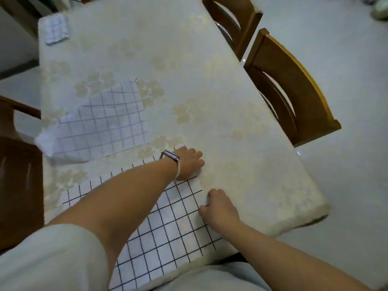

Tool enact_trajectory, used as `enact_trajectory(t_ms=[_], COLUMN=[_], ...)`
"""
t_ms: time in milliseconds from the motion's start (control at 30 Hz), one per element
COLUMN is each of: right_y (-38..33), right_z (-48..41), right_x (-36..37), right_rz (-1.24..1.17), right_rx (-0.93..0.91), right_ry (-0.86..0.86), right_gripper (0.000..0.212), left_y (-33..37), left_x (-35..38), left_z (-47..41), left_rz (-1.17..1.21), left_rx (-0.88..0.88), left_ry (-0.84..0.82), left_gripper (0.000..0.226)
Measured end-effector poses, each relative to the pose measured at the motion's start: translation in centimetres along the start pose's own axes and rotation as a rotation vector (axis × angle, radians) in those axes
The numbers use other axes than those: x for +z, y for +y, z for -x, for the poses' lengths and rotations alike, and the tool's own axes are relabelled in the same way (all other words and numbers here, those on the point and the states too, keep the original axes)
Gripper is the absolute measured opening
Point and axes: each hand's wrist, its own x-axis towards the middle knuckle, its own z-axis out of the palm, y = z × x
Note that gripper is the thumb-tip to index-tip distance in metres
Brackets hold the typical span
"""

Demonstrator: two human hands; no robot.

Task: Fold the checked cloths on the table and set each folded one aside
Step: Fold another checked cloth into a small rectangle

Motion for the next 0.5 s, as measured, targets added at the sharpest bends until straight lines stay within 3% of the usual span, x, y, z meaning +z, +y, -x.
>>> enact_trajectory(t_ms=[133, 267, 500], right_y=[-1.1, -2.0, -2.3], right_z=[0.0, -0.2, -0.3], right_x=[1.0, 1.5, 2.0], right_rz=[-0.027, -0.035, -0.069], right_rx=[0.077, 0.101, 0.109], right_ry=[0.102, 0.138, 0.181], right_gripper=[0.047, 0.044, 0.042], left_y=[-0.5, -0.9, -1.4], left_x=[0.4, 0.9, 1.5], left_z=[-0.3, -0.2, 1.5], left_rz=[-0.039, -0.134, -0.128], left_rx=[0.051, 0.123, 0.19], left_ry=[-0.023, -0.055, 0.083], left_gripper=[0.034, 0.031, 0.033])
